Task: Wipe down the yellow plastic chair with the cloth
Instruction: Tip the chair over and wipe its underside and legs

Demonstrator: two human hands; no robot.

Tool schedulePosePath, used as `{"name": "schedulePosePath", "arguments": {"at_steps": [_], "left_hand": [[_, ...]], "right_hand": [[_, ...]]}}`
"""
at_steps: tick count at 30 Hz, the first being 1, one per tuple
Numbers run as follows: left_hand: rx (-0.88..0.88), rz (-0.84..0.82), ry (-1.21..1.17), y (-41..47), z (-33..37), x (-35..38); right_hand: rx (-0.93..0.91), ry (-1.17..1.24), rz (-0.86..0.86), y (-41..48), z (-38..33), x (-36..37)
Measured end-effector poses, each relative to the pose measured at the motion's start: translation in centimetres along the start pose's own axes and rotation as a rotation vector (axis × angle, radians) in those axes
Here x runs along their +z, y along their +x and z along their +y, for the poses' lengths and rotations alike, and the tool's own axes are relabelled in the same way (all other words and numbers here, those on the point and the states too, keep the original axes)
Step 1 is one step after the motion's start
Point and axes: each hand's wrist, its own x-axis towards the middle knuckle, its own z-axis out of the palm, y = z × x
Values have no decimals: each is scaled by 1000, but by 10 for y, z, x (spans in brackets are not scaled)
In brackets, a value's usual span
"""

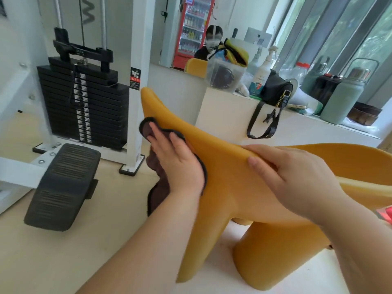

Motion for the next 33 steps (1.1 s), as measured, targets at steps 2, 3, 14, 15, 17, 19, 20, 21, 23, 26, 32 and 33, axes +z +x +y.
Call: {"name": "schedulePosePath", "arguments": {"at_steps": [2,3,14,15,17,19,20,21,23,26,32,33], "left_hand": [[-15,-34,16,-24,-5,10],[-16,-53,36,-36,-9,15],[71,-60,-89,54,-29,-15],[107,-91,-73,49,-41,-17],[156,-159,61,11,-69,-18],[94,-209,130,-24,-90,-18],[81,-226,150,-32,-102,-19],[89,-248,185,-35,-111,-22],[135,-292,289,-45,-133,-33],[9,-324,449,-82,-166,-49],[-61,-305,548,-111,-158,-47],[-11,-293,545,-112,-144,-36]], "right_hand": [[39,46,-121,19,-28,-6],[31,66,-141,32,-44,-4],[-41,-18,29,59,-89,19],[-43,-26,49,61,-89,20],[-39,-56,75,61,-90,21],[-46,-104,87,59,-91,25],[-53,-130,109,58,-91,27],[-60,-160,145,56,-92,31],[-54,-216,250,47,-92,38],[28,-181,413,12,-92,56],[-19,-266,329,-79,-67,147],[-6,-278,348,-80,-58,152]]}}
